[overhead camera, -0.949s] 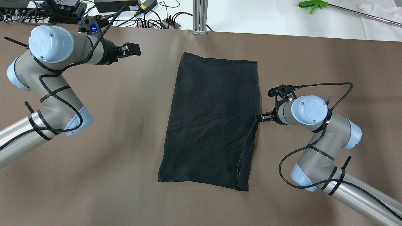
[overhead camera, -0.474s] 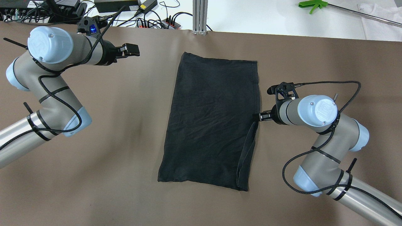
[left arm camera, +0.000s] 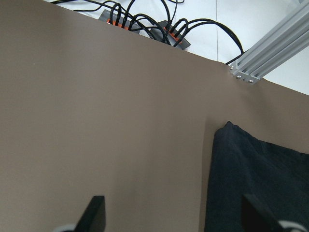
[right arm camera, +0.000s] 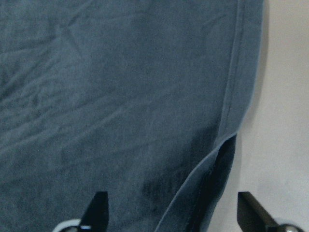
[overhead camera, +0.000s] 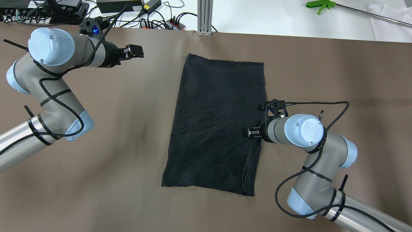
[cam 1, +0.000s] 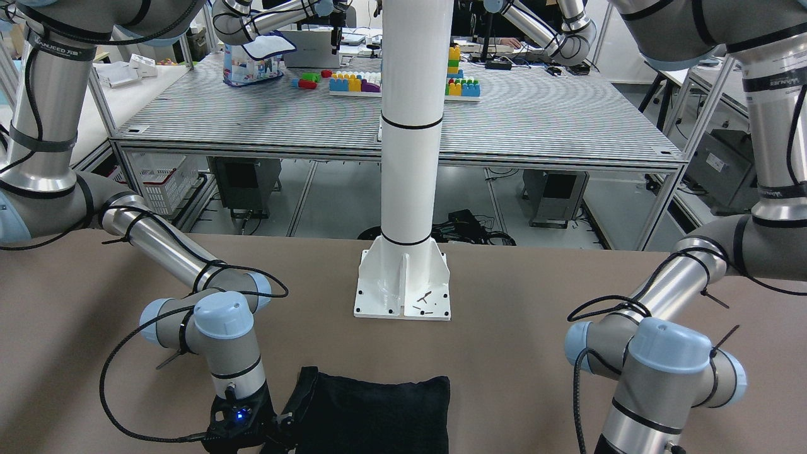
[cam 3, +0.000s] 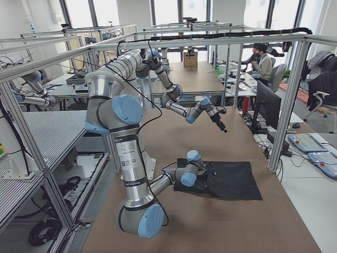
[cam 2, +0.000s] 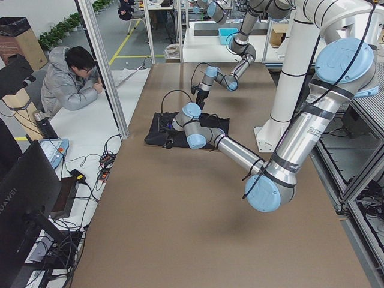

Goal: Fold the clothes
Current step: 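Slide the right gripper along the bundle's side edge toward the robot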

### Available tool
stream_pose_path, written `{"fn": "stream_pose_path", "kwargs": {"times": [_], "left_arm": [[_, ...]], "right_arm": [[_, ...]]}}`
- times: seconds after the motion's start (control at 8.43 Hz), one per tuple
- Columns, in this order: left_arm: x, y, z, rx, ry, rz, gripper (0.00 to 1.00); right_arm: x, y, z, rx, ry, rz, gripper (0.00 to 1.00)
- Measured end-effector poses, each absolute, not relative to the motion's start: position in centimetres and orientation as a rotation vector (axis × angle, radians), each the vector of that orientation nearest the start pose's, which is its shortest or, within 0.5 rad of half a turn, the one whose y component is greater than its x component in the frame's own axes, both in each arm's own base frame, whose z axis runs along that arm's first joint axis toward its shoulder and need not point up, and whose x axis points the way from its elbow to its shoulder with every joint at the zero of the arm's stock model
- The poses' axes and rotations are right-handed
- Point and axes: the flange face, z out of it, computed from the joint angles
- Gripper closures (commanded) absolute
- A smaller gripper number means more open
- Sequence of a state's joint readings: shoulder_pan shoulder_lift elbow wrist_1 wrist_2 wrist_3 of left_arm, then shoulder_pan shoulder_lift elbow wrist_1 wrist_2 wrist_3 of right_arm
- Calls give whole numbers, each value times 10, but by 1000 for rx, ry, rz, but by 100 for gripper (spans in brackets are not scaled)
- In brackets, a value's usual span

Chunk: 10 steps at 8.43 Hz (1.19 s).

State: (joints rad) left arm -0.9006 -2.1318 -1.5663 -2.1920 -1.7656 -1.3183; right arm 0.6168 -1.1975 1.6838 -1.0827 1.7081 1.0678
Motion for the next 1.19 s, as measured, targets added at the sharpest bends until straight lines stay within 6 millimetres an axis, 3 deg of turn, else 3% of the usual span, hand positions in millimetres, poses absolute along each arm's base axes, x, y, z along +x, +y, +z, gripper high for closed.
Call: {"fn": "stream_pose_path", "kwargs": {"times": [0.24,0.47,0.71,1.19], "left_arm": [[341,-607,258,501,1094,-452,0],[351,-603,252,512,1095,-449,0],[362,-598,249,517,1096,-443,0],[365,-597,246,522,1097,-442,0]], "right_arm": [[-470,-454,360,398,-865,41,6],[-469,-451,374,385,-839,43,6],[-459,-450,386,376,-821,43,6],[-421,-434,407,375,-802,33,6]]}}
